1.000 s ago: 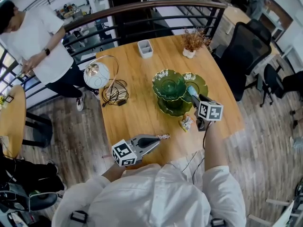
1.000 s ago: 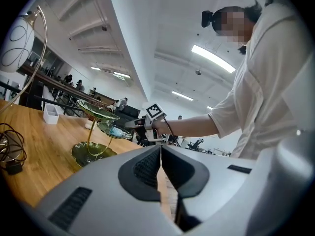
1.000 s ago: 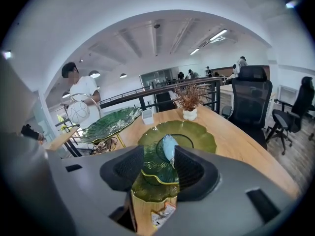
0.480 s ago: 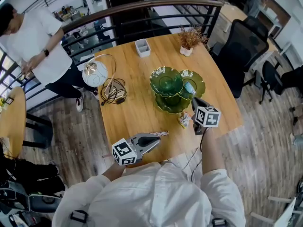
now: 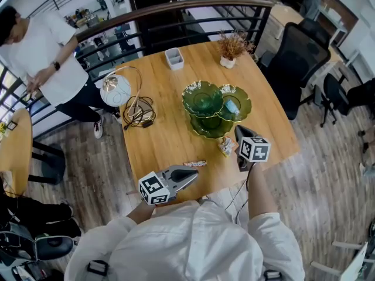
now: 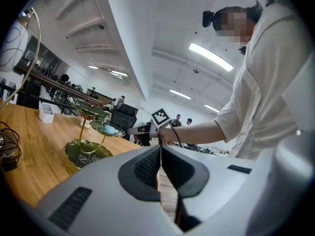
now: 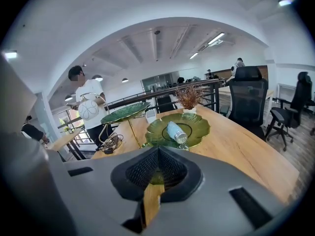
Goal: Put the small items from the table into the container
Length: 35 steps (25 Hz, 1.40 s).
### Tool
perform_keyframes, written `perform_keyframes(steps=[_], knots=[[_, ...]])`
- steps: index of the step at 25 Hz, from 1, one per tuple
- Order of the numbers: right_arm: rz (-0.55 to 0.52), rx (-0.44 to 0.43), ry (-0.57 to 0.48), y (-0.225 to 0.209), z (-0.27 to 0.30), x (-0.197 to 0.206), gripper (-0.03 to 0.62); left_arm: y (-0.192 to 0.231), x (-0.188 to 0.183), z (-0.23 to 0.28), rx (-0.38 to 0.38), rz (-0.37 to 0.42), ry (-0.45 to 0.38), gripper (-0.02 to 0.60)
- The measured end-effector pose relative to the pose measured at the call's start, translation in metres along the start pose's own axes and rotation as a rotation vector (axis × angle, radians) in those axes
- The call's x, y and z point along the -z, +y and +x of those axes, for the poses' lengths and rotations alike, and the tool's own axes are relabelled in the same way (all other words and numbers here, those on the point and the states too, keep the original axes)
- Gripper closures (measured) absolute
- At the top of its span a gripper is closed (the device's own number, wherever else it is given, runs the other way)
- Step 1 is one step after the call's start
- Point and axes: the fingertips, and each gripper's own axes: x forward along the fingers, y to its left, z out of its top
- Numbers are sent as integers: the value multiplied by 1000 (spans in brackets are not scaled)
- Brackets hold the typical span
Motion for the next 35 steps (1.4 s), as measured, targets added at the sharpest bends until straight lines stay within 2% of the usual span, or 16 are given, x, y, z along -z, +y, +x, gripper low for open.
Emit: perform_keyframes(steps=[22,35], knots=[[92,2,121,-12,4,72,582,-1,6,8,-14,-11,22,574],[110,41,250,-23,23,113,580,6,5,8,-21,-18,19,574]])
